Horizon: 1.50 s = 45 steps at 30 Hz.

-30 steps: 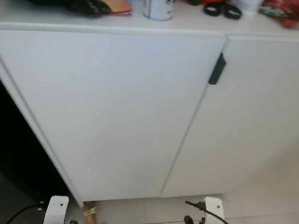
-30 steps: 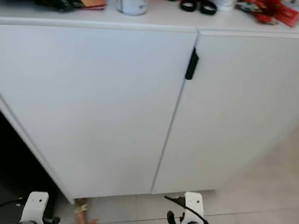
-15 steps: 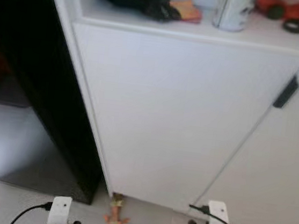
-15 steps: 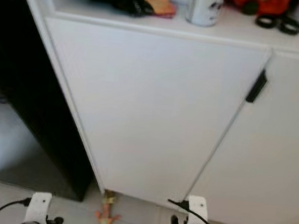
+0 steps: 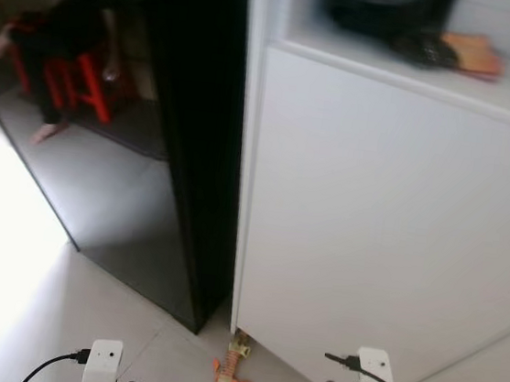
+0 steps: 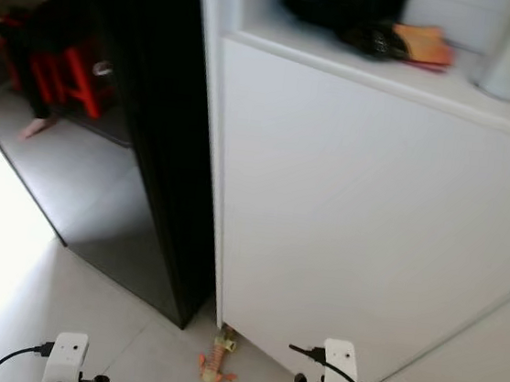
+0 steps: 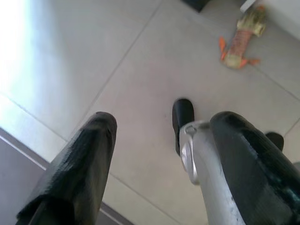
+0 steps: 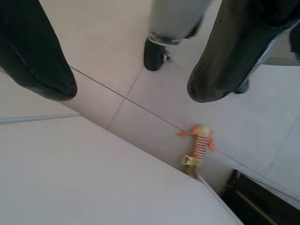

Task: Restocking fridge

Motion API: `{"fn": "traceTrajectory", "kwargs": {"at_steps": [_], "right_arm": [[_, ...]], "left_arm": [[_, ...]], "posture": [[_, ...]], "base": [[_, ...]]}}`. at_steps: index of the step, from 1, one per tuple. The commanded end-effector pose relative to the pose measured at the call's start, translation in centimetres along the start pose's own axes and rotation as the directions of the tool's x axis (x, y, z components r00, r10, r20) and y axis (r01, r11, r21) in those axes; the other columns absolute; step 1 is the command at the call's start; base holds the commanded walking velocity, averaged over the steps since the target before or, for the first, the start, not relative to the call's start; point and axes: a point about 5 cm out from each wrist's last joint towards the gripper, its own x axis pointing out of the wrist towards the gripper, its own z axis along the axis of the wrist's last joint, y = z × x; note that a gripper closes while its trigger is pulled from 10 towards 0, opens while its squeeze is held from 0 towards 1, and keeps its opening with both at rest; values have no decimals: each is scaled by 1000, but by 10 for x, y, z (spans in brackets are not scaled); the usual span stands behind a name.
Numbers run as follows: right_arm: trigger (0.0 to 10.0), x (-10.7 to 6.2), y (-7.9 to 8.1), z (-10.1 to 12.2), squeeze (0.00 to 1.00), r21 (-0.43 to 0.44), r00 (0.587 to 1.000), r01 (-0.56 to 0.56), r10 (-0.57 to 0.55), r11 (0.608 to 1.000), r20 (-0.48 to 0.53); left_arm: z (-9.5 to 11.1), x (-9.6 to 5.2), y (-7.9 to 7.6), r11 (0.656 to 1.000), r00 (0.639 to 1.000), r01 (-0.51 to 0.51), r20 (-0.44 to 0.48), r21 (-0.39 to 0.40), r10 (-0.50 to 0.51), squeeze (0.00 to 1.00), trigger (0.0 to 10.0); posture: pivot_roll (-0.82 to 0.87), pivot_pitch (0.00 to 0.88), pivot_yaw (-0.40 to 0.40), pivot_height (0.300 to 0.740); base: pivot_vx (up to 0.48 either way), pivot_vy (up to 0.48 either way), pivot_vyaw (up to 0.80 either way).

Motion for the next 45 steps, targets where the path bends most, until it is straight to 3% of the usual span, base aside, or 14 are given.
{"fn": "traceTrajectory", "kwargs": {"at_steps": [1,25,45], "right_arm": [[10000,-1,-3,-7,0,33,1000,12,-11,999,-12],[10000,-1,-3,-7,0,85,1000,23,-24,996,9],[10000,-1,-4,-5,0,77,999,32,-33,997,8]], "left_arm": [[-3,0,0,1000,1000,0,-20,0,0,0,10000],[-2,0,1,1000,1000,-4,-20,3,4,0,10000],[-2,0,0,1000,1000,-9,-20,-8,9,0,10000]], "posture": [[-157,45,-23,740],[-159,57,-22,740],[-152,75,-29,740]], "base": [[0,277,0],[0,355,0],[0,415,-130]]}}
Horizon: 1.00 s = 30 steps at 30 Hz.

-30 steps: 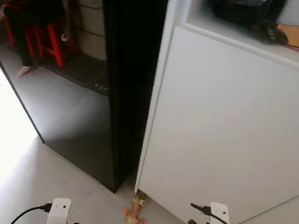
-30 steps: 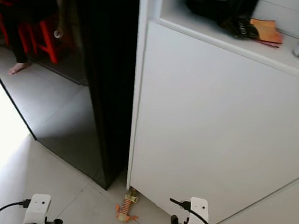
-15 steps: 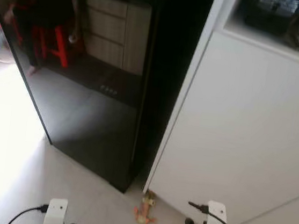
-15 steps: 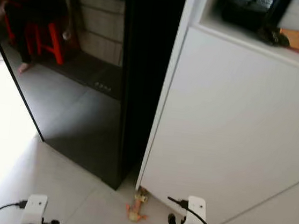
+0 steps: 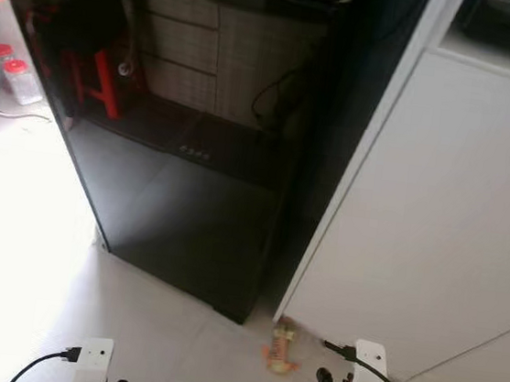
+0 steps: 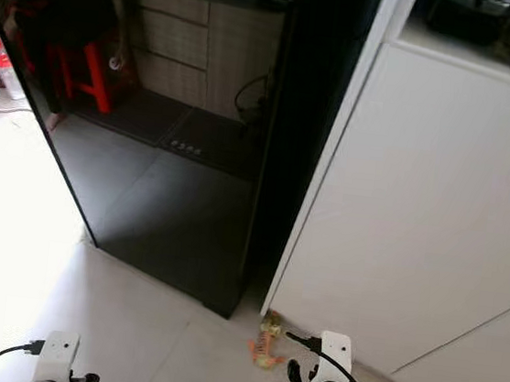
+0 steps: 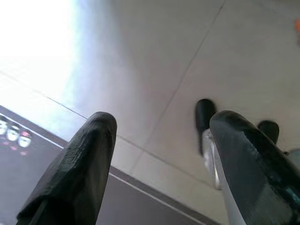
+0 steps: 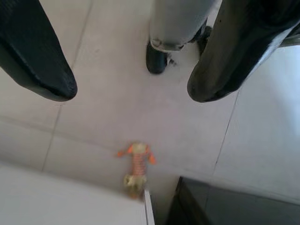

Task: Restocking fridge

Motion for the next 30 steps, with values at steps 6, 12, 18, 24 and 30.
{"fn": "traceTrajectory", "kwargs": {"at_steps": [6,12,18,24,30], "right_arm": [[10000,-1,-4,-4,0,12,1000,15,-15,1000,-17],[10000,-1,-4,-3,0,11,1000,21,-21,1000,-13],[10000,-1,-5,-3,0,15,1000,21,-21,1000,-12],[10000,-1,-4,-4,0,21,1000,21,-21,1000,-8],[10000,-1,-4,-4,0,21,1000,22,-22,1000,-6]], "left_arm": [[-3,0,0,1000,1000,-1,-21,-5,1,0,10000],[-3,0,0,1000,1000,-1,-21,-5,1,0,10000],[-4,0,0,1000,1000,-1,-22,-4,1,0,10000],[-4,0,0,1000,1000,1,-23,-5,-1,0,10000],[-4,0,0,1000,1000,1,-22,-3,-1,0,10000]], "posture": [[-149,83,-27,740],[-146,92,-28,740],[-137,95,-27,740],[-138,91,-23,740],[-133,79,-22,740]], "base": [[0,416,-640],[0,416,0],[0,419,0],[0,417,0],[0,417,0]]}}
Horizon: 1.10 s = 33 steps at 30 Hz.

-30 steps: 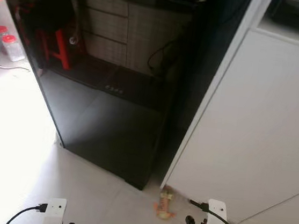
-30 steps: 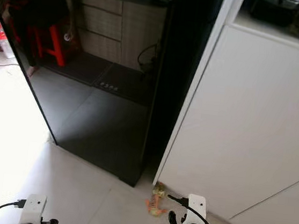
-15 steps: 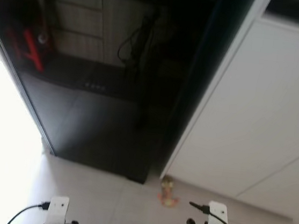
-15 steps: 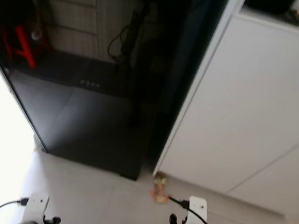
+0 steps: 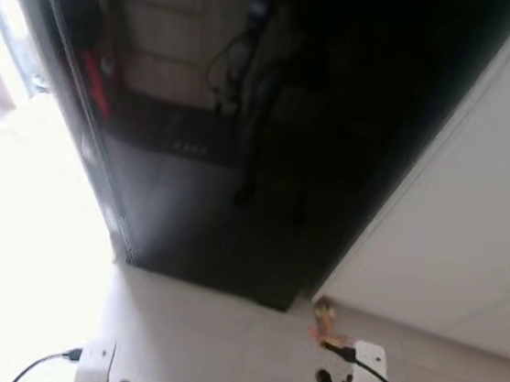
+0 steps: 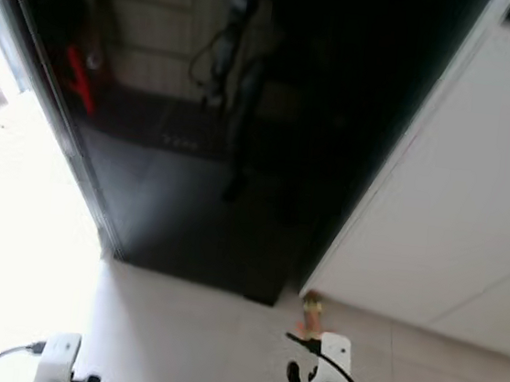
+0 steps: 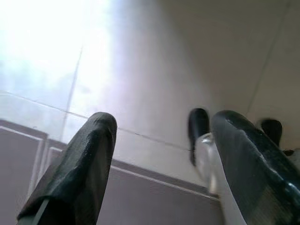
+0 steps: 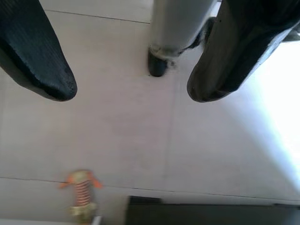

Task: Restocking fridge

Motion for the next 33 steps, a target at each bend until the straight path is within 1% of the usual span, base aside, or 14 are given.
{"fn": "traceTrajectory", "kwargs": {"at_steps": [1,14,33], "right_arm": [[10000,-2,-8,-7,0,10,1000,23,-23,1000,-17],[10000,-2,-9,-7,0,7,1000,17,-17,1000,-17],[10000,-3,-14,-3,0,-19,1000,1,-1,1000,-10]], "left_arm": [[-9,-1,-6,1000,999,13,-36,-5,-13,0,10000],[-9,-1,-7,1000,999,15,-33,-12,-15,0,10000],[-8,0,-12,999,999,9,-32,-47,-10,0,10000]], "posture": [[-133,79,-22,740],[-102,89,-35,740],[-73,88,-69,740]], "base": [[0,420,0],[0,417,0],[0,418,0]]}}
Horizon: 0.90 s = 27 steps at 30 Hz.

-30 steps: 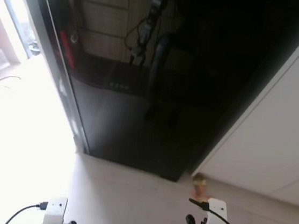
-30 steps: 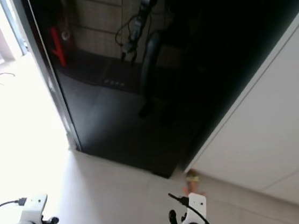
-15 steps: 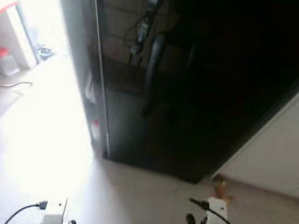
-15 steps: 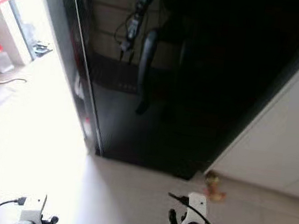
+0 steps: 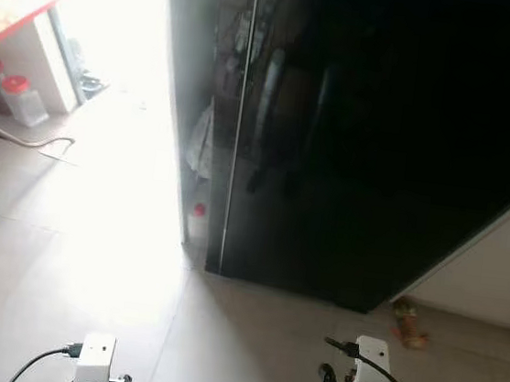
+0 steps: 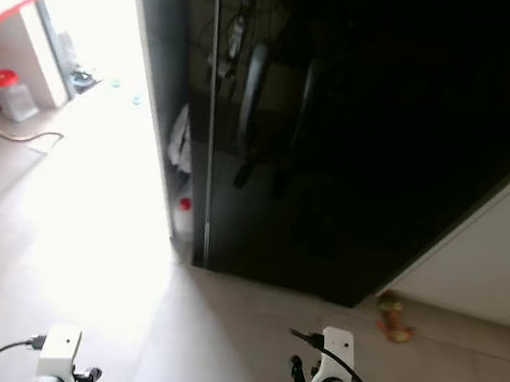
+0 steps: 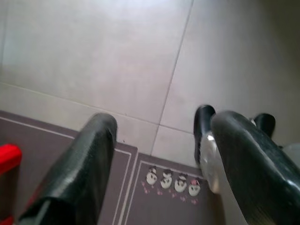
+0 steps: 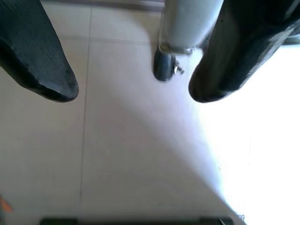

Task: Restocking fridge

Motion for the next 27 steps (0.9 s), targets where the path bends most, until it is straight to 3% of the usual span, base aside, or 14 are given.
{"fn": "traceTrajectory", "kwargs": {"at_steps": [1,27], "right_arm": [[10000,0,-2,-1,0,-1,1000,6,-6,1000,-2],[10000,0,0,-3,0,4,1000,-4,4,1000,-8]], "left_arm": [[-6,-1,1,1000,1000,-2,-29,-13,2,0,10000],[-7,-1,3,1000,999,-1,-34,-13,1,0,10000]], "posture": [[-73,88,-69,740],[-79,94,-67,740]], "base": [[0,420,0],[0,418,0]]}}
